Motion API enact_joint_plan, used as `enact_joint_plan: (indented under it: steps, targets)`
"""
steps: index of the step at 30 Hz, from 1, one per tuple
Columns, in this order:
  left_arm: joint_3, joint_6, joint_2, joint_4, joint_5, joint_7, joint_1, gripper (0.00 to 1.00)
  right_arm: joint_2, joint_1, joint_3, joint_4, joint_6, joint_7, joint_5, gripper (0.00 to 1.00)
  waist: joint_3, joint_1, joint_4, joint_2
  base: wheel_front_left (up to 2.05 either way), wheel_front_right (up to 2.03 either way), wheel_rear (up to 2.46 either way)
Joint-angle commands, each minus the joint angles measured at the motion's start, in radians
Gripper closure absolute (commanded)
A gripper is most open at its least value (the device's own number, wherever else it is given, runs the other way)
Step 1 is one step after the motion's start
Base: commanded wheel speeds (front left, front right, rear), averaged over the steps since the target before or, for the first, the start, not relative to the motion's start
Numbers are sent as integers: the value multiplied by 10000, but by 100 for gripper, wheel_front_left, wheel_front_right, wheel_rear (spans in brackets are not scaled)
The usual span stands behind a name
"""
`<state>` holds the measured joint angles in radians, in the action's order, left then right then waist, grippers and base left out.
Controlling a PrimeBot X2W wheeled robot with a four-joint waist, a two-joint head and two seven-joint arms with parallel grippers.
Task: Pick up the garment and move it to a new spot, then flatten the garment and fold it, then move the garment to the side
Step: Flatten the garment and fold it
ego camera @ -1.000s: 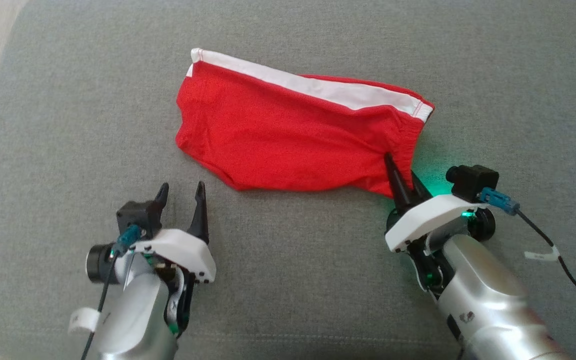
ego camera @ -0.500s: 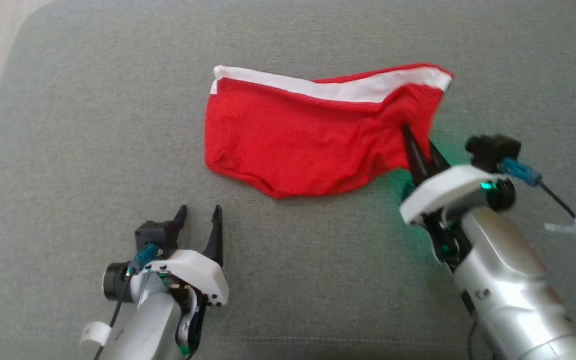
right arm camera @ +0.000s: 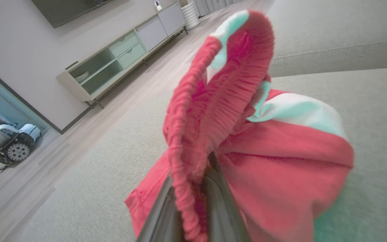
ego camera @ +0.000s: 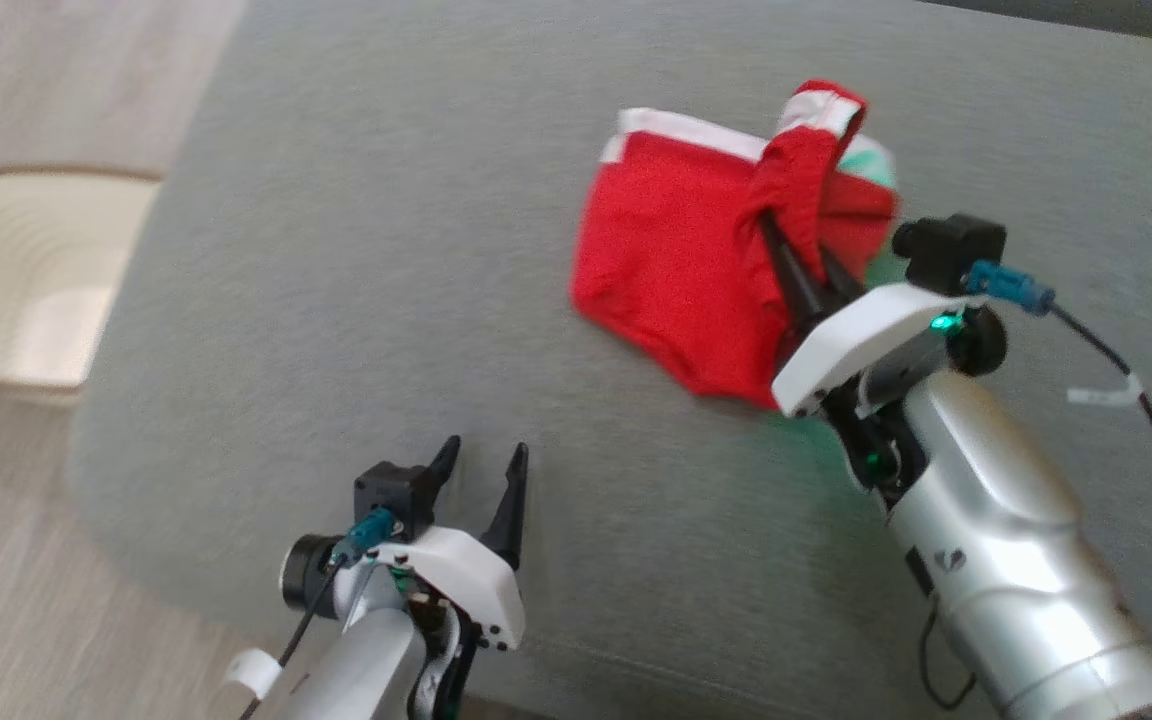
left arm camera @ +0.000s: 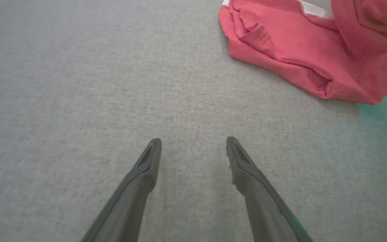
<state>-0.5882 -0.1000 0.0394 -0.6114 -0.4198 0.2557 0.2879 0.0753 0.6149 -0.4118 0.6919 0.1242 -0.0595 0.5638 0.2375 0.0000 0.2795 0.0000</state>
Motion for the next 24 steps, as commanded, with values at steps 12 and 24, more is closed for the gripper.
enact_joint_plan:
  steps: [12,24]
  targets:
    - [132,-538,109,786,-197,61,69,0,-248,1069,277,771,65,-1123,-1019,0,276,0,1457,0,0,0,0]
    - [1504,-724,109,2318,1332,61,123,0,-249,365,2602,846,65,-2010,-3031,0,251,0,-268,0,0,0,0]
